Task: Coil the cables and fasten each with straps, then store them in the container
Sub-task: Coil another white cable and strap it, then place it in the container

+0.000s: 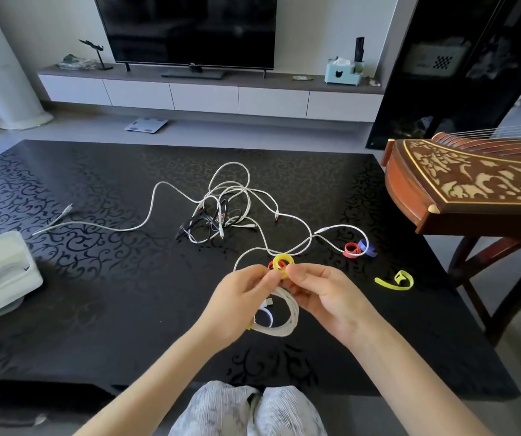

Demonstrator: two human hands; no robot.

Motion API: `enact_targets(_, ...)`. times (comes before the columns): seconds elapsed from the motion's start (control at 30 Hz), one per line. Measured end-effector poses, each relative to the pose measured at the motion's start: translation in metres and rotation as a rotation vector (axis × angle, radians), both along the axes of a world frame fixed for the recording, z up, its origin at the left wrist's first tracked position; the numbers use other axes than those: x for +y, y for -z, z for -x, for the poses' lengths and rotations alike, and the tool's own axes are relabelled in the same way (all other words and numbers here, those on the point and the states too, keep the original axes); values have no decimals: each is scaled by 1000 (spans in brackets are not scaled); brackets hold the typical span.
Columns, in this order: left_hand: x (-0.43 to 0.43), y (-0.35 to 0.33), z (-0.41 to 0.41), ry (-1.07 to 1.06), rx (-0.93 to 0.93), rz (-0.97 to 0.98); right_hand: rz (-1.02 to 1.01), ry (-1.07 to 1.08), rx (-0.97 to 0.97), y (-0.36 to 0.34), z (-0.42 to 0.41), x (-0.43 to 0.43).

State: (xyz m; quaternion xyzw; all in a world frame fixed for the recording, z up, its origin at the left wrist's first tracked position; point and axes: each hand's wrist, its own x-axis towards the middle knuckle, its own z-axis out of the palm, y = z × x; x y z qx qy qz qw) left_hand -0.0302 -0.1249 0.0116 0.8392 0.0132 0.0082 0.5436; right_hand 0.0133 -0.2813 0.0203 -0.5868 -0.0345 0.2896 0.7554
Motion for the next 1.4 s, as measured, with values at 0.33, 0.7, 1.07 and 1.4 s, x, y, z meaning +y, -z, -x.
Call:
enact_targets(0.33, 3, -25, 3, -52, 255, 353, 356, -123, -312, -28, 4, -11)
enact_targets(0.7, -14, -24, 9, 6, -72, -241, -31, 91, -249, -44, 8, -3)
enact_targets(1.07, -15, -34, 4, 54, -106, -82, 53, 199, -466, -59, 19, 13)
enact_targets(1.4, -2, -40, -2, -55, 21, 398, 621, 382, -629, -40, 51, 10)
